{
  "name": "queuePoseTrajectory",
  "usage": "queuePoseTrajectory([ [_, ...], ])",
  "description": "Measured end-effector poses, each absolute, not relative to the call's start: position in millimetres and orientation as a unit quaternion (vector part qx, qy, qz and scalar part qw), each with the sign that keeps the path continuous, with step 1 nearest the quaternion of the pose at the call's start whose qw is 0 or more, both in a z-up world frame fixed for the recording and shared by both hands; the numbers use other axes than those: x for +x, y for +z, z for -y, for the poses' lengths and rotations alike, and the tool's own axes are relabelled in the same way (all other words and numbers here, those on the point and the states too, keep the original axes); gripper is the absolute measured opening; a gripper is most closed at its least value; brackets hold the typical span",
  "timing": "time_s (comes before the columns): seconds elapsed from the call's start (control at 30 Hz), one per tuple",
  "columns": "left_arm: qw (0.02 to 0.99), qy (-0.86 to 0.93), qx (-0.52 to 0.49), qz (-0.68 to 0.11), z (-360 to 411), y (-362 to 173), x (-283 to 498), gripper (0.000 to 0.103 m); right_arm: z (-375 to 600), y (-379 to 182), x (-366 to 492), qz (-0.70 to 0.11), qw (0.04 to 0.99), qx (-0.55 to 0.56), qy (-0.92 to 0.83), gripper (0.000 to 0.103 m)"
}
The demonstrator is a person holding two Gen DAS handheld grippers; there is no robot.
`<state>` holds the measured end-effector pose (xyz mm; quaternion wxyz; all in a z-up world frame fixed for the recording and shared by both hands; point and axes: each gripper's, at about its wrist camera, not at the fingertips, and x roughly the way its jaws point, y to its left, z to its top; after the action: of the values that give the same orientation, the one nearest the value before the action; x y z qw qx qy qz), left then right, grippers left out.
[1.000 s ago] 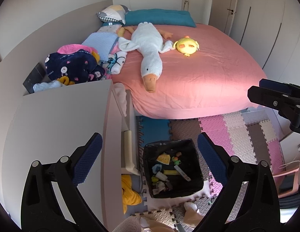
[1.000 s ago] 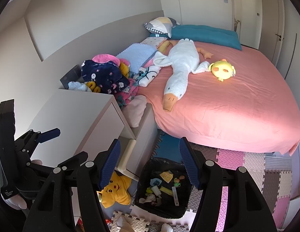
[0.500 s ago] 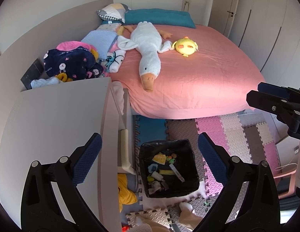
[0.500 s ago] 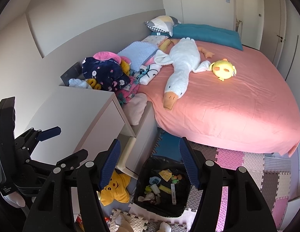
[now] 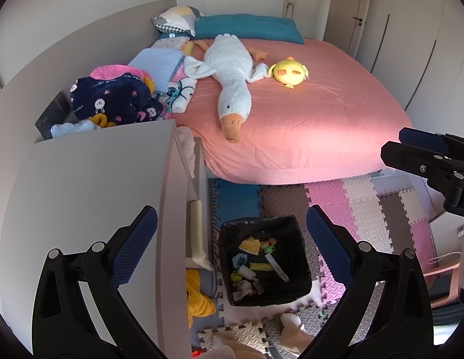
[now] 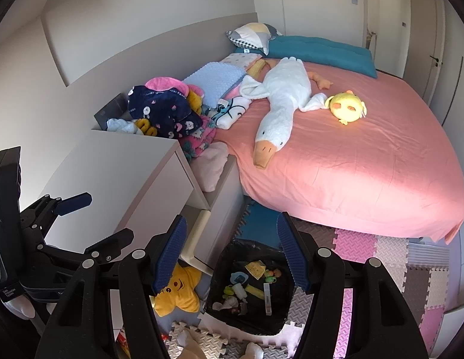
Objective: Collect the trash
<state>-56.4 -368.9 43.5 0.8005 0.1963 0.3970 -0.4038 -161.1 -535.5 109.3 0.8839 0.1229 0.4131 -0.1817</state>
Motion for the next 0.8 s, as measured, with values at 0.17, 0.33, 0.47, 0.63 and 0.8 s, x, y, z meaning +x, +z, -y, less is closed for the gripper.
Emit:
queuePoseTrajectory([
  [0.17,0.798,-0.408,0.202,-0.395,368.8,42.5,-58.5,0.096,534.8,108.8,-160.5,-0.413,0.884,0.123,-0.181,0.064],
  [0.33,0.797,-0.409,0.207,-0.394,369.5,41.3,-60.2,0.096,533.9,108.4,-158.5,-0.414,0.884,0.124,-0.18,0.064],
  [0.47,0.795,-0.41,0.205,-0.398,369.8,40.8,-59.3,0.096,533.6,108.4,-158.3,-0.414,0.883,0.123,-0.181,0.064],
  [0.63,0.793,-0.413,0.213,-0.394,372.4,38.6,-63.0,0.096,532.7,106.9,-158.3,-0.416,0.883,0.123,-0.18,0.064],
  [0.8,0.79,-0.423,0.213,-0.39,374.6,37.9,-65.4,0.096,533.8,105.9,-157.0,-0.416,0.883,0.123,-0.18,0.064],
])
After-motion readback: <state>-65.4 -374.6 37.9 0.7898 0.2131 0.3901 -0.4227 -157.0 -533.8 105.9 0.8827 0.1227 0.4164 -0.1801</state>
